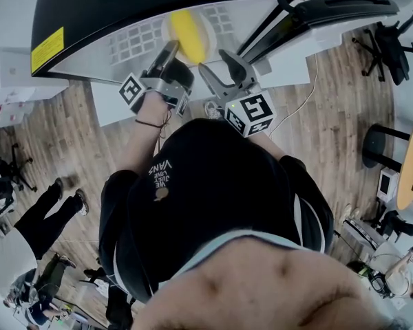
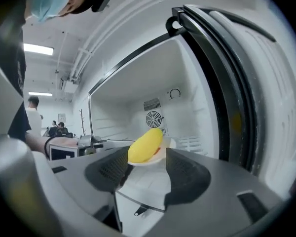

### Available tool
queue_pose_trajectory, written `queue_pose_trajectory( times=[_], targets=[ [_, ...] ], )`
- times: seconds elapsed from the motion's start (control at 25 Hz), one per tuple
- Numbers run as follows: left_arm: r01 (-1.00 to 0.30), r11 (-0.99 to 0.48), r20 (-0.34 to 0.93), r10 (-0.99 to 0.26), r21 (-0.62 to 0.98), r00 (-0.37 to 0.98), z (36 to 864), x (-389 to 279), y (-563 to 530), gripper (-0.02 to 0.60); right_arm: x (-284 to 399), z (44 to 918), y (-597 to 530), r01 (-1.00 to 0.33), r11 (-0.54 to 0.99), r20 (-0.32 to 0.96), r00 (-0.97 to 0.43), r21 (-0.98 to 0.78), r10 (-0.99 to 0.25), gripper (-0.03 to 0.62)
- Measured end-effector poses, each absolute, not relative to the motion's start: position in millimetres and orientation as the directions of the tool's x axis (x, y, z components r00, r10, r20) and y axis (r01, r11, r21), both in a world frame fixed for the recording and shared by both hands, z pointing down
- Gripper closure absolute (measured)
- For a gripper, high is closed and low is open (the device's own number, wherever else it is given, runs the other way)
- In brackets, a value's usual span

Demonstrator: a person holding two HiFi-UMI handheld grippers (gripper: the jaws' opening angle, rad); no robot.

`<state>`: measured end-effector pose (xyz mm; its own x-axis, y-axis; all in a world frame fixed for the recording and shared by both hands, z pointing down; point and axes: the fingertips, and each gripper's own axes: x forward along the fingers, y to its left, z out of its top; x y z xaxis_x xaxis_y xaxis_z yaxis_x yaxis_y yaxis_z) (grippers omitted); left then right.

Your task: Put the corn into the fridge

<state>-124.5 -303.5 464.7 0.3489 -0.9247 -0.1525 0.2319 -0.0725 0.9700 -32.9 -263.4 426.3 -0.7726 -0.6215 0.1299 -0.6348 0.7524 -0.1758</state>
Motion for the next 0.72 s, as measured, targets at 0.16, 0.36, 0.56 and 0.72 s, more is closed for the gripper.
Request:
queue_pose_trajectory(
  times=[0.16,0.36,0.56,0.72],
  targets=[
    [0.230,-0.080,-0.159,-0.922,0.970,0.352,464,-123,-304,0.502,-35,433,-257,-0.644,0.759,0.157,-0.763,-0.100,-0.627,0.359],
    [0.227,-0.082,-0.160,-0.923,0.970,0.350,465,-123,-303,0.502,-45,436,-252,-0.639,0.769,0.173,-0.761,-0.030,-0.626,0.359],
    [0.233,-0.087,-0.165,-0.925,0.969,0.342,464,-124,-303,0.502,-49,438,-254,-0.649,0.757,0.191,-0.736,0.077,-0.650,0.359],
    [0.234,-0.096,-0.173,-0.925,0.968,0.337,463,-124,-303,0.500,-50,439,-258,-0.655,0.746,0.204,-0.719,0.123,-0.664,0.359]
  ],
)
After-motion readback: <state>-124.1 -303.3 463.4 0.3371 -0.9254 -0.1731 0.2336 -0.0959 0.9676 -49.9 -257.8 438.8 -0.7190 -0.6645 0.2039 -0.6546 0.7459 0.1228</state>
